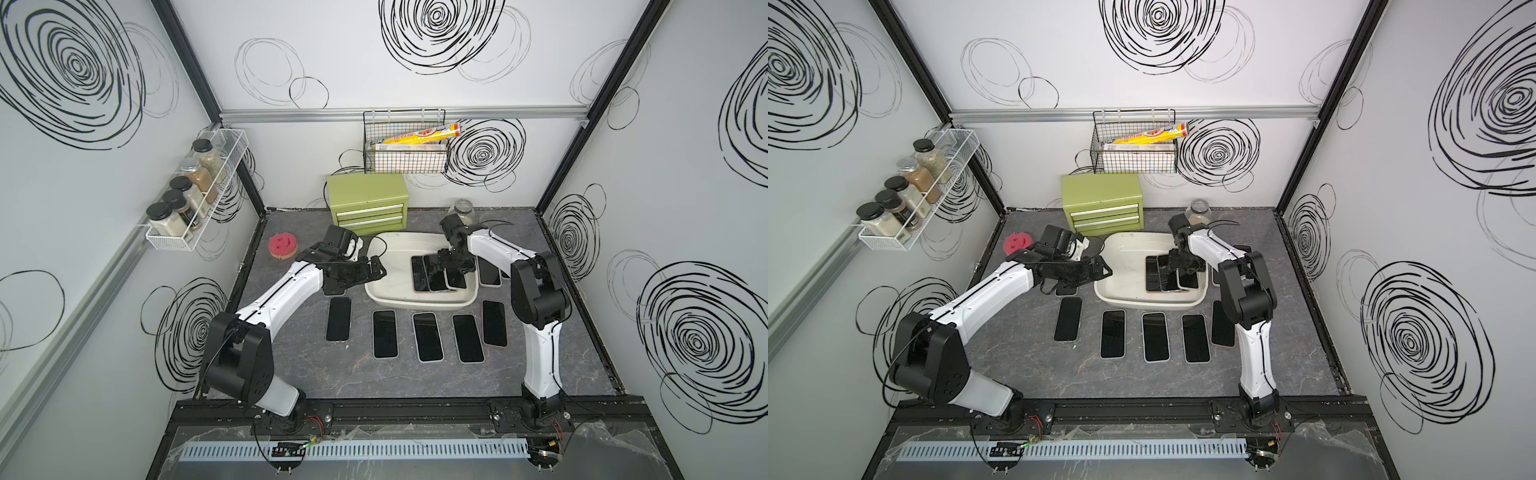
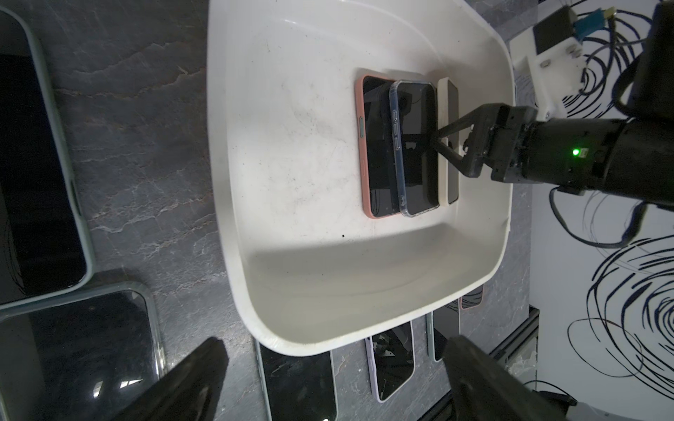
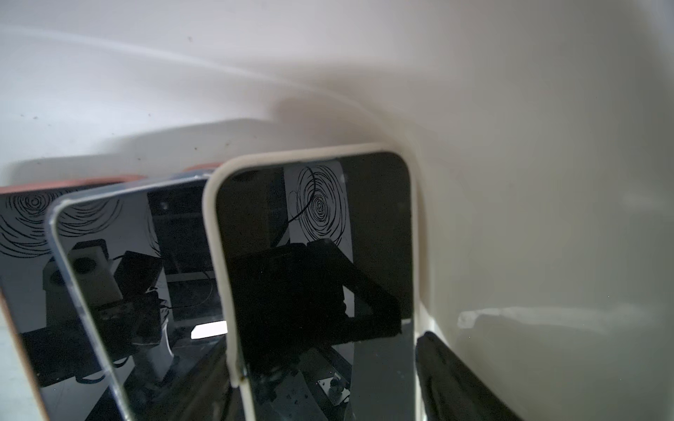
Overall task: Take the phone out of the storage box
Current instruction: Pick up the phone from the storage box.
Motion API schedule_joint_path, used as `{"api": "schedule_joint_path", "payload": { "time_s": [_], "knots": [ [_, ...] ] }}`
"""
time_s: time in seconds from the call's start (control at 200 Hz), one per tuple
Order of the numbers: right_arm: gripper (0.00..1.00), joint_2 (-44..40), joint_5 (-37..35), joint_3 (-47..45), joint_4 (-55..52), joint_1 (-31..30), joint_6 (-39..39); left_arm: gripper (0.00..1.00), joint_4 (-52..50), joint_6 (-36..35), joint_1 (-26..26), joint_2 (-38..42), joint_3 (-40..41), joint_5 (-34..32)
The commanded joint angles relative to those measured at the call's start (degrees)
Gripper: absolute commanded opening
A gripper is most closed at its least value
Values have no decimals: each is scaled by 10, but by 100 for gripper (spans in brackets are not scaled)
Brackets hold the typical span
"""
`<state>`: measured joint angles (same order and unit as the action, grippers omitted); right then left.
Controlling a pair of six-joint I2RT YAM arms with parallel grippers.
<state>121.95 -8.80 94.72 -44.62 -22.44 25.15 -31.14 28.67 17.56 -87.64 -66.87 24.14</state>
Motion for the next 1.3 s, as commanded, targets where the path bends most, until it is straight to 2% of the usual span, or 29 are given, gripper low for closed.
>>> {"api": "schedule_joint_path", "payload": {
  "time_s": [0.0, 0.175, 0.275, 0.411, 0.696, 0.906, 1.026, 1.297],
  "knots": [
    [71, 16, -63, -23, -75, 4, 5, 99, 13, -10, -5, 17, 2, 6],
    [63, 2, -96, 10, -108, 4, 3, 99, 21, -5, -5, 13, 3, 14],
    [56, -10, -93, 7, -109, 4, 3, 99, 35, -8, 1, 10, -1, 37],
    [46, -16, -75, -7, -97, 2, -2, 99, 50, -2, 27, 8, -4, 36],
    [32, -35, -86, 4, -113, -4, 2, 99, 77, 14, 56, 9, -4, 50],
    [27, -61, -82, 28, -127, -4, -5, 99, 138, 38, 130, -4, -19, 75],
    [21, -51, -94, 22, -141, -4, -10, 99, 178, 73, 149, -19, -10, 86],
    [14, -41, -98, -10, -137, -4, -5, 99, 181, 80, 165, -36, -19, 75]
  ]
}}
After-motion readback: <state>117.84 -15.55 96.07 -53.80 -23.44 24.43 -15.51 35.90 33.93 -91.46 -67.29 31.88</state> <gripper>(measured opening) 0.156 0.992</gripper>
